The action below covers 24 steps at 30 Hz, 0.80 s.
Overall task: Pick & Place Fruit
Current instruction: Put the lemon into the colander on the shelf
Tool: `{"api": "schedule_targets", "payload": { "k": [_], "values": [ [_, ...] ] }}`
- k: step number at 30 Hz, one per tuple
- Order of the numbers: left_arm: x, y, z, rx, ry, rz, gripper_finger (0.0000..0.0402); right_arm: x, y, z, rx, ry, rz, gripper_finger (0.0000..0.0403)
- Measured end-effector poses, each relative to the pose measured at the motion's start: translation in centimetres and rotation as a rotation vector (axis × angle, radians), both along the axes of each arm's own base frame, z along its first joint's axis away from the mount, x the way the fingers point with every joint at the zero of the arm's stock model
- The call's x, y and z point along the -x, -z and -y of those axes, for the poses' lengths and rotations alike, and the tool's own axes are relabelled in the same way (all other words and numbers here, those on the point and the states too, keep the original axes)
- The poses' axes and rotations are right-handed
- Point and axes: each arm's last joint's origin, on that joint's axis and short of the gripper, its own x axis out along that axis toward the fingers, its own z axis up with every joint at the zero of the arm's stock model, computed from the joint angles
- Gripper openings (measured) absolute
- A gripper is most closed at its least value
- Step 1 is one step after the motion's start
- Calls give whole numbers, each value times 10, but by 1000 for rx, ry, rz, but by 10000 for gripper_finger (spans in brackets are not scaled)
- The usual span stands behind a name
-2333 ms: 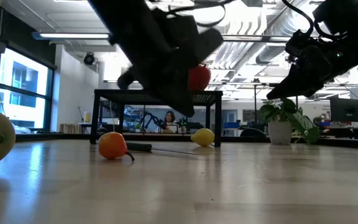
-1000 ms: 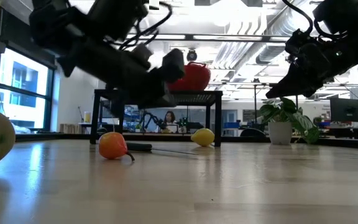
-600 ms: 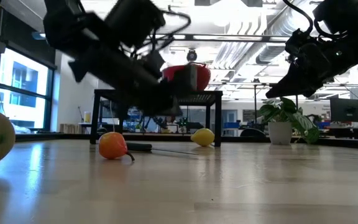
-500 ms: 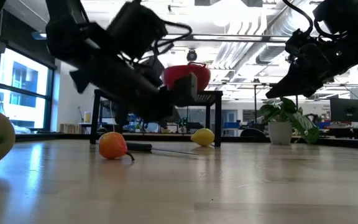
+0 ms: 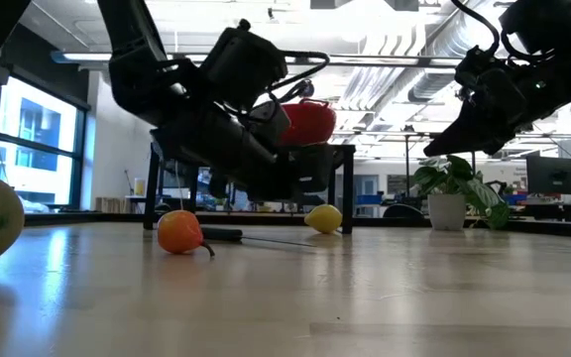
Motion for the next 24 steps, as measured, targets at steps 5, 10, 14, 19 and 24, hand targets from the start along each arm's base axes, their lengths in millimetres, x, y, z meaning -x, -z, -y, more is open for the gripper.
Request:
{"api": "schedule_targets", "payload": {
  "k": [5,10,14,19,24],
  "values": [
    [-1,0,-11,13,-6,-3,0,0,0,0,0,0,4,3],
    [-2,-2,-22,-9,-7,-11,0,0,0,0,0,0,4,3],
    [-4,-3,-29,3,28,2,0,0,0,0,0,0,4,3],
    [-4,-3,-33,6,31,-1,0,0,0,0,0,0,5,3],
    [-4,-3,-33,2,41,-9,0,0,0,0,0,0,4,3]
  ]
}}
